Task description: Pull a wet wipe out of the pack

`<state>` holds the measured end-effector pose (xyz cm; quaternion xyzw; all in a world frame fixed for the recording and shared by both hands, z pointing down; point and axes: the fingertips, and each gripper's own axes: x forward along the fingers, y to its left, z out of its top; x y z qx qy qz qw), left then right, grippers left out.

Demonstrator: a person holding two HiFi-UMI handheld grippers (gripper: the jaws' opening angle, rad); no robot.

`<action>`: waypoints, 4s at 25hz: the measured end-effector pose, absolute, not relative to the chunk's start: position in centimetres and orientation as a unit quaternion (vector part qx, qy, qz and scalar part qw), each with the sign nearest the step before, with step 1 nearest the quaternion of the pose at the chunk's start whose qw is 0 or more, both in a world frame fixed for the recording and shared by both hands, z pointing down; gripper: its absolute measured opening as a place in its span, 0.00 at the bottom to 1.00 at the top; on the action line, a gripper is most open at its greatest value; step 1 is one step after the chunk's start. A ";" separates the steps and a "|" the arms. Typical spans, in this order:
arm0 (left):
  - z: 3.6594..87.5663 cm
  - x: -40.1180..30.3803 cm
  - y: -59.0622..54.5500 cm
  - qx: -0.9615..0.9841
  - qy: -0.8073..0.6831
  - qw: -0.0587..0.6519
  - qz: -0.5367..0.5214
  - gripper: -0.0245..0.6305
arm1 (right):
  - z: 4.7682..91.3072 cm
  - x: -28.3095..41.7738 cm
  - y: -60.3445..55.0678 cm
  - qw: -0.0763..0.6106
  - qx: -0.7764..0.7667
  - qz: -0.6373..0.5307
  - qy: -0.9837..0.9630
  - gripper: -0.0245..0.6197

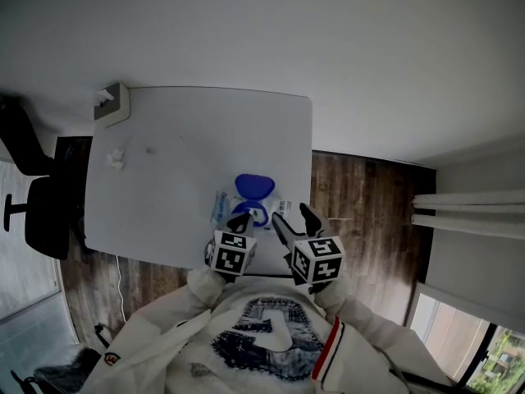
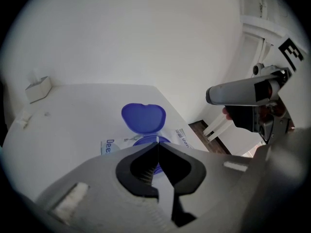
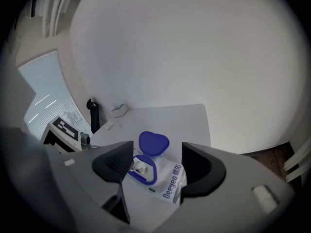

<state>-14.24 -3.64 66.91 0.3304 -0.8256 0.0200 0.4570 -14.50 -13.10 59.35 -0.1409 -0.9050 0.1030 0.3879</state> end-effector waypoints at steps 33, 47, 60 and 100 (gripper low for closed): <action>67.6 -15.7 0.7 0.298 -0.833 0.466 -0.004 0.06 | 63.3 -13.7 -8.5 0.439 -0.162 0.108 -0.877 0.44; 68.0 -15.5 1.8 0.296 -0.830 0.472 -0.001 0.06 | 67.0 -13.7 -5.5 0.474 -0.188 0.063 -0.858 0.40; 68.7 -15.2 2.3 0.295 -0.825 0.483 -0.005 0.06 | 69.9 -14.1 -4.1 0.502 -0.197 0.026 -0.842 0.31; 69.2 -14.1 2.4 0.289 -0.827 0.482 -0.011 0.06 | 68.4 -13.6 -3.5 0.478 -0.189 0.033 -0.857 0.07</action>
